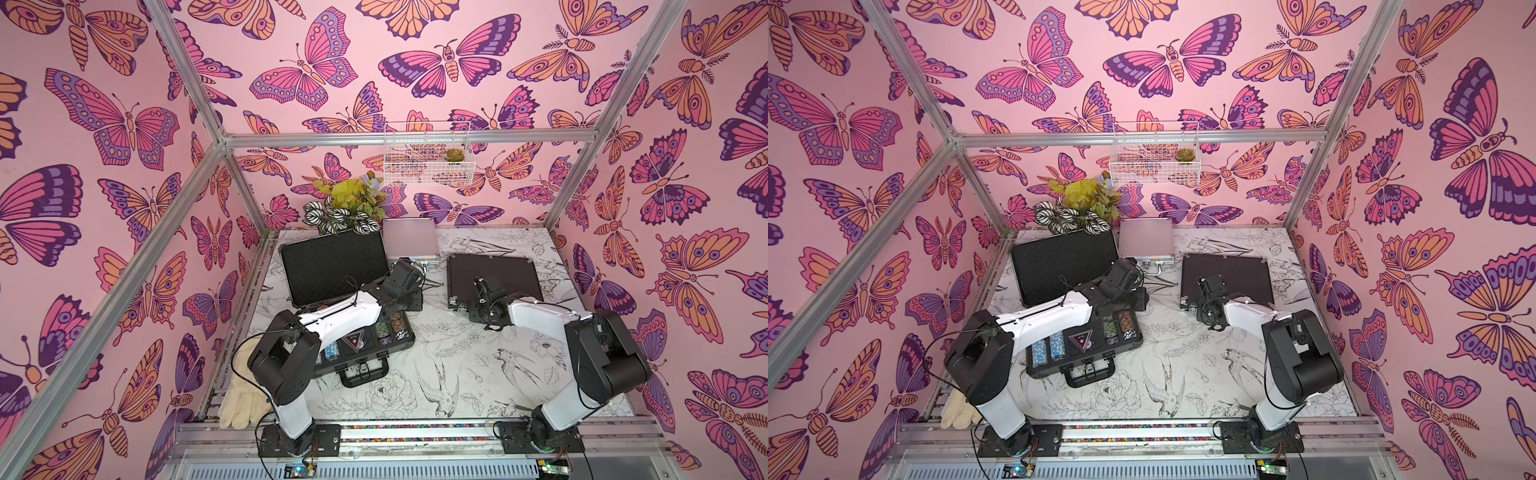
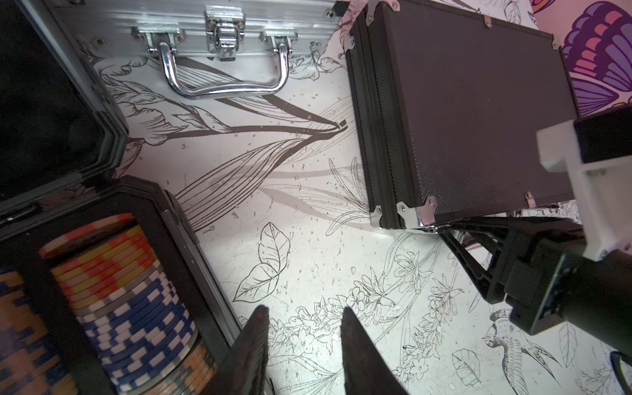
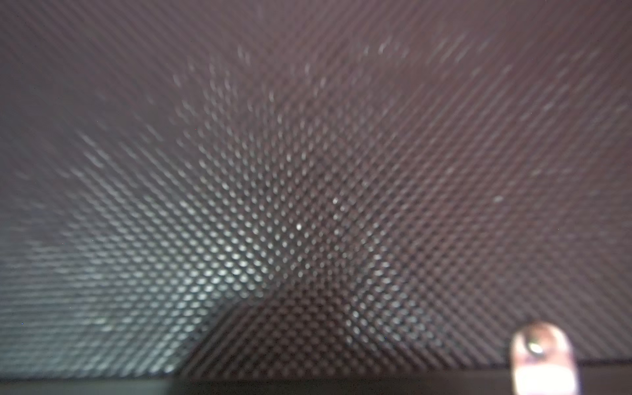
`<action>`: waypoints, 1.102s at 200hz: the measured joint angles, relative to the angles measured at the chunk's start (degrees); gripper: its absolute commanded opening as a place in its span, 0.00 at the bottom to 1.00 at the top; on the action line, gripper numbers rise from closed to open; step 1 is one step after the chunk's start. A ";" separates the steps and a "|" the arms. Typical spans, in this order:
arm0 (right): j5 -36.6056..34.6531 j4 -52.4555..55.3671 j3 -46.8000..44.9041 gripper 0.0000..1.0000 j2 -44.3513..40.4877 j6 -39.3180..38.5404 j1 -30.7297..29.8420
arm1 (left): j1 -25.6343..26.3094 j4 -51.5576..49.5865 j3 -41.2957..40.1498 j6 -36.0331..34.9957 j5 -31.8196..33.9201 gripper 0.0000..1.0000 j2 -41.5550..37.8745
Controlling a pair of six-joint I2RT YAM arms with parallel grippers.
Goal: Close the poker set cases
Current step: Move the poker set case to the center of the board.
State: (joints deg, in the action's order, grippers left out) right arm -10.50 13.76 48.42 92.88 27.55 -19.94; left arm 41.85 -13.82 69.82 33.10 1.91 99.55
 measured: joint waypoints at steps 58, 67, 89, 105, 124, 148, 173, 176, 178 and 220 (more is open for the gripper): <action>0.61 0.15 -3.58 0.63 -14.75 4.13 1.31 | -0.96 -0.90 -1.66 0.02 0.72 0.41 -2.34; 0.92 0.04 -3.85 0.64 -16.59 5.16 2.60 | -0.96 -0.94 -1.66 0.04 0.70 0.41 -2.64; 2.38 -0.90 -4.55 0.63 -18.27 8.20 6.34 | -0.96 -1.01 -1.68 0.22 0.70 0.42 -2.91; 4.33 -0.92 -4.61 0.63 -17.35 10.69 8.52 | -0.96 -1.07 -1.75 0.39 0.68 0.42 -2.91; 6.60 -0.96 -4.76 0.63 -15.85 13.92 9.68 | -0.96 -1.03 -1.95 0.42 0.68 0.43 -2.91; 8.41 -1.75 -5.73 0.64 -15.21 18.18 9.73 | -0.96 -1.03 -2.54 0.42 0.70 0.43 -3.02; 8.94 -3.26 -6.54 0.66 -14.78 22.38 9.73 | -0.96 -1.05 -3.23 0.39 0.79 0.44 -3.37; 8.96 -3.58 -6.58 0.66 -14.56 22.93 9.73 | -0.96 -1.05 -3.32 0.37 0.85 0.44 -3.48; 8.96 -3.87 -6.62 0.67 -14.45 23.28 9.73 | -0.96 -1.05 -3.37 0.37 0.92 0.44 -3.52; 9.75 -8.90 -7.30 0.67 -10.27 28.70 11.39 | -1.36 -1.03 -4.42 0.37 1.09 0.45 -4.92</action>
State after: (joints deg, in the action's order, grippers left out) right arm -0.75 4.86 41.12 82.61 56.25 -8.56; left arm 40.49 -14.85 65.41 33.47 3.01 94.63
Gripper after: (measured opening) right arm 0.669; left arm 0.448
